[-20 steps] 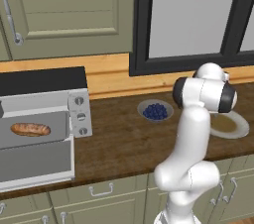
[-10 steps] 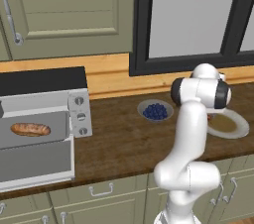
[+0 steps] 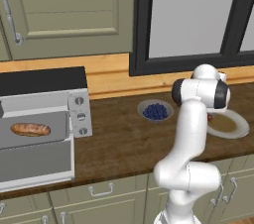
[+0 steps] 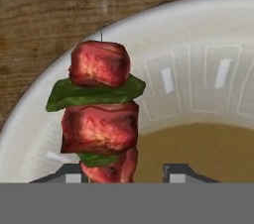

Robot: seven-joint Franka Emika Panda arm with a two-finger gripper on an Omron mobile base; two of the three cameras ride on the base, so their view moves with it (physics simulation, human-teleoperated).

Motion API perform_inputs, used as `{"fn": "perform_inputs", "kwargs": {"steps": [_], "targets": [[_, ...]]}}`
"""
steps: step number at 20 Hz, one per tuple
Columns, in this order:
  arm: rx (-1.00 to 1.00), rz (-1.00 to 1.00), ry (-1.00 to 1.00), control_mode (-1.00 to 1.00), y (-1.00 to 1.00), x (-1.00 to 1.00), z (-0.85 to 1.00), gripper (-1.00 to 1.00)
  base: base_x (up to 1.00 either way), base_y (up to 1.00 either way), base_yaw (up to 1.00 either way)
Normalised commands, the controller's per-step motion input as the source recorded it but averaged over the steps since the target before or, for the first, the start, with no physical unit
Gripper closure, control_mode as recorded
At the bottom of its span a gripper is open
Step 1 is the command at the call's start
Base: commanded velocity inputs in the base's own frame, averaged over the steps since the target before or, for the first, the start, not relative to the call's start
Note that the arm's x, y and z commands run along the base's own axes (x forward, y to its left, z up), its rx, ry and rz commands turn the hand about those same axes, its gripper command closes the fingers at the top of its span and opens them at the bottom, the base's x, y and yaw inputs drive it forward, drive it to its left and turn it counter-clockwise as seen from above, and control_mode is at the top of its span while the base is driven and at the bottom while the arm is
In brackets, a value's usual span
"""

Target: Pick up the kebab skewer and baguette bread, and place them inside the toaster oven. Close the toaster oven door and start by setting the timer.

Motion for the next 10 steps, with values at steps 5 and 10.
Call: {"fn": "perform_inputs", "kwargs": {"steps": [5,10], "targets": [[-0.01,0.0,0.0,-1.0,0.0,-0.05,-0.18,1.0,0.0,0.0,0.0],[0.0,-0.01,-0.05,-1.0,0.0,-0.32,-0.01,1.0,0.0,0.0,0.0]]}}
